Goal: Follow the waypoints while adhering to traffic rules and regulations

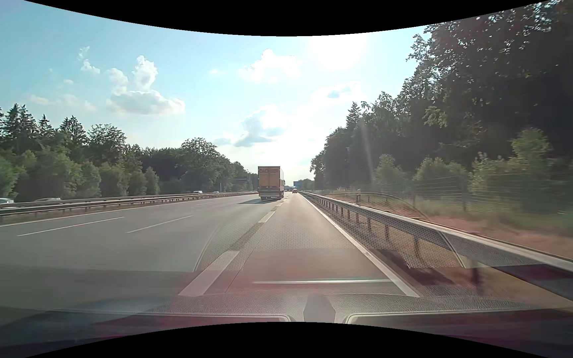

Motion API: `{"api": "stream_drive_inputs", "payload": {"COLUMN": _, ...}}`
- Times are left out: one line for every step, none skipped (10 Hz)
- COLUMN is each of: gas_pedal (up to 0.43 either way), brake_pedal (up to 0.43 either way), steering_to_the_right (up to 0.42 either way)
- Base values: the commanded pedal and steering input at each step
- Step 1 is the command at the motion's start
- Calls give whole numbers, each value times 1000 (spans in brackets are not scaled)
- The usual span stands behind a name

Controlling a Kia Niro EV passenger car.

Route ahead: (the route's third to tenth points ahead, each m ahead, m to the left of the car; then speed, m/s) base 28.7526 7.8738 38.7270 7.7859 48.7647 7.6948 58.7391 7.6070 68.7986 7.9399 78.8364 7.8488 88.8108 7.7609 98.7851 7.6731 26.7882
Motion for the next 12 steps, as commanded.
{"api": "stream_drive_inputs", "payload": {"gas_pedal": 20, "brake_pedal": 0, "steering_to_the_right": -3}}
{"api": "stream_drive_inputs", "payload": {"gas_pedal": 47, "brake_pedal": 0, "steering_to_the_right": -3}}
{"api": "stream_drive_inputs", "payload": {"gas_pedal": 59, "brake_pedal": 0, "steering_to_the_right": -3}}
{"api": "stream_drive_inputs", "payload": {"gas_pedal": 67, "brake_pedal": 0, "steering_to_the_right": -3}}
{"api": "stream_drive_inputs", "payload": {"gas_pedal": 67, "brake_pedal": 0, "steering_to_the_right": -3}}
{"api": "stream_drive_inputs", "payload": {"gas_pedal": 67, "brake_pedal": 0, "steering_to_the_right": -3}}
{"api": "stream_drive_inputs", "payload": {"gas_pedal": 67, "brake_pedal": 0, "steering_to_the_right": -3}}
{"api": "stream_drive_inputs", "payload": {"gas_pedal": 79, "brake_pedal": 0, "steering_to_the_right": -3}}
{"api": "stream_drive_inputs", "payload": {"gas_pedal": 79, "brake_pedal": 0, "steering_to_the_right": -3}}
{"api": "stream_drive_inputs", "payload": {"gas_pedal": 79, "brake_pedal": 0, "steering_to_the_right": -3}}
{"api": "stream_drive_inputs", "payload": {"gas_pedal": 79, "brake_pedal": 0, "steering_to_the_right": -3}}
{"api": "stream_drive_inputs", "payload": {"gas_pedal": 79, "brake_pedal": 0, "steering_to_the_right": -3}}
